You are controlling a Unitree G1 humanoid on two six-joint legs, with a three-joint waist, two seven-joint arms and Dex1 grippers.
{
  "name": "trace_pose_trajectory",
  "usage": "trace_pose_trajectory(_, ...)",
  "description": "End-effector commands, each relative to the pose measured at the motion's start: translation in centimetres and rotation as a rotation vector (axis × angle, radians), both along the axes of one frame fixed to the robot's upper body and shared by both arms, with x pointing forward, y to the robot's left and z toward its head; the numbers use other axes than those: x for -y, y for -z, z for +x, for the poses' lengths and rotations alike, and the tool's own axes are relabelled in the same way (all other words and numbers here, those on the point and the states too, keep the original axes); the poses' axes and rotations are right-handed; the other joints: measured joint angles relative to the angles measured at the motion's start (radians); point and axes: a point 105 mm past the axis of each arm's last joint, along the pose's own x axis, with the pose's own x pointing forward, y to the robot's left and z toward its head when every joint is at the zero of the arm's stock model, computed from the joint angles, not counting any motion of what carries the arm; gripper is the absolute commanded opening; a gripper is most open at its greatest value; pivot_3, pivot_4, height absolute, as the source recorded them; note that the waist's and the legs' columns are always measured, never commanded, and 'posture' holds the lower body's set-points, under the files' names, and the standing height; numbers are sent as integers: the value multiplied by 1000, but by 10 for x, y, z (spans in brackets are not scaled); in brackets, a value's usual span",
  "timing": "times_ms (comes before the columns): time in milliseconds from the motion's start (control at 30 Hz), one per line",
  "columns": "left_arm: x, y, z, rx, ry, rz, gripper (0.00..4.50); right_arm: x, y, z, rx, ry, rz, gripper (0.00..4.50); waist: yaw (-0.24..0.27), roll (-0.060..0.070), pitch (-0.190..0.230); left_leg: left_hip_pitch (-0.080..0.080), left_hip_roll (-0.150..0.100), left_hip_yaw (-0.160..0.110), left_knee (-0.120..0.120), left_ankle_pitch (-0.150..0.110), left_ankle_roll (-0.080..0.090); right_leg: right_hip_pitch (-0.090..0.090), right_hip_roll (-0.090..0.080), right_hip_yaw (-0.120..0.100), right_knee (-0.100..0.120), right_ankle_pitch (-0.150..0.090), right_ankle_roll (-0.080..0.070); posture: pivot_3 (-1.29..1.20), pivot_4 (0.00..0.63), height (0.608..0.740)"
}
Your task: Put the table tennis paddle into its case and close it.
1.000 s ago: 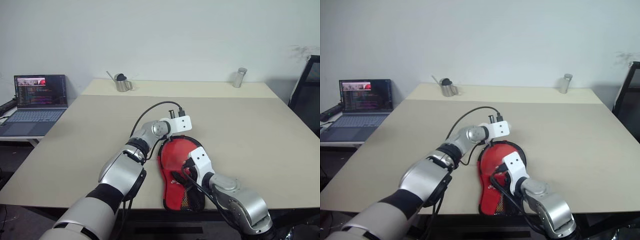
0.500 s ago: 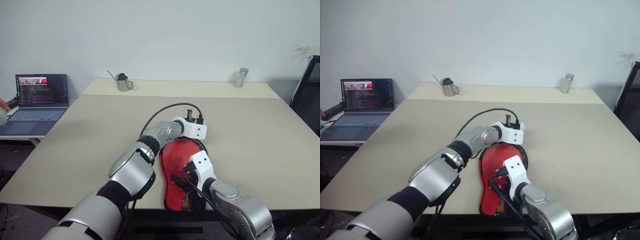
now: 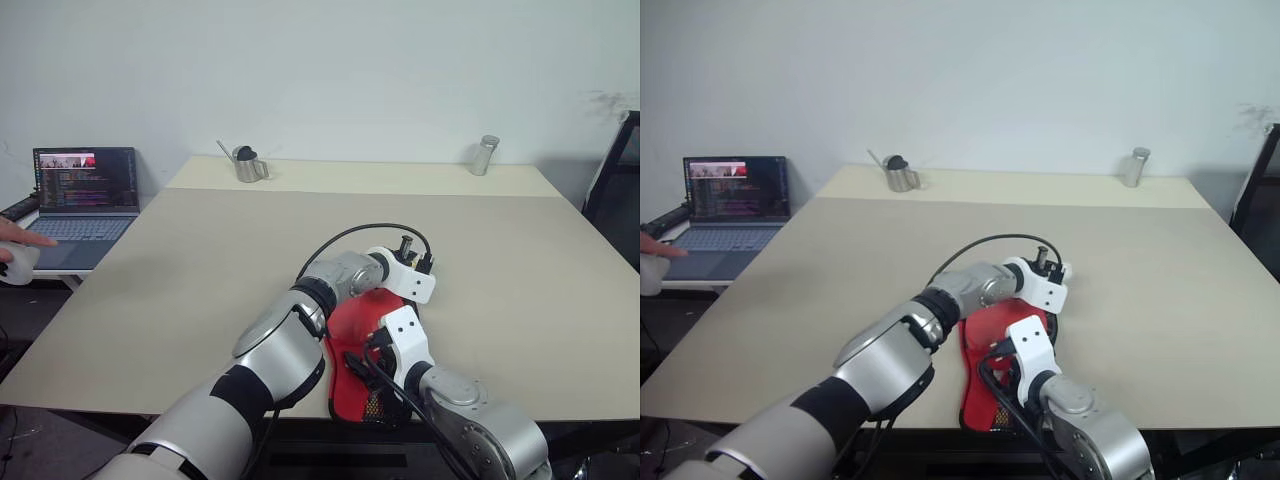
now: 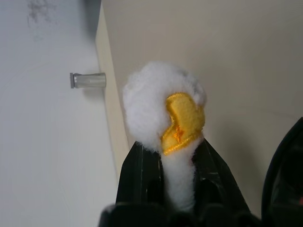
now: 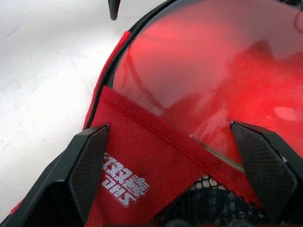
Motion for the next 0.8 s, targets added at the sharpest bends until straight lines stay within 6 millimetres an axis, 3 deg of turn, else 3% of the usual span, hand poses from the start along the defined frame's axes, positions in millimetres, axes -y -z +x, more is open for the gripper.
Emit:
trace_pose_trajectory(33,2,-1,-1,-58,-12,-44,211,-4,24,-11,-124,-25,-26,4500,-2,0,0,0,0,0,0,0,0,0,0,0,0,0,0,0,150,740)
trace_pose_trajectory(67,-1,0,0,-80,-30,-57,949,-4,24,-11,-124,-26,-25,4500,-4,0,0,0,0,0,0,0,0,0,0,0,0,0,0,0,150,740)
trace_pose_trajectory(300,-4,10,-4,-192,-32,-70,3355,-5,23,-8,-121,-42,-29,4500,-7,0,0,0,0,0,0,0,0,0,0,0,0,0,0,0,150,740)
trace_pose_trajectory(567,-10,-14,-8,-326,43,-225,3355,1,22,6,-105,-41,-38,4500,-11,0,0,3,1,1,0,0,0,1,1,1,3,0,0,0,150,740)
trace_pose_trajectory(733,-53,-23,7,-298,-25,-246,3355,4,22,14,-94,-44,-42,4500,-14,0,0,6,2,2,0,0,0,2,2,2,4,0,0,0,150,740)
trace_pose_trajectory(800,-73,-36,16,-293,-75,-320,3355,4,22,17,-86,-46,-43,4500,-13,0,0,8,2,2,0,0,0,5,2,2,4,-1,1,0,150,740)
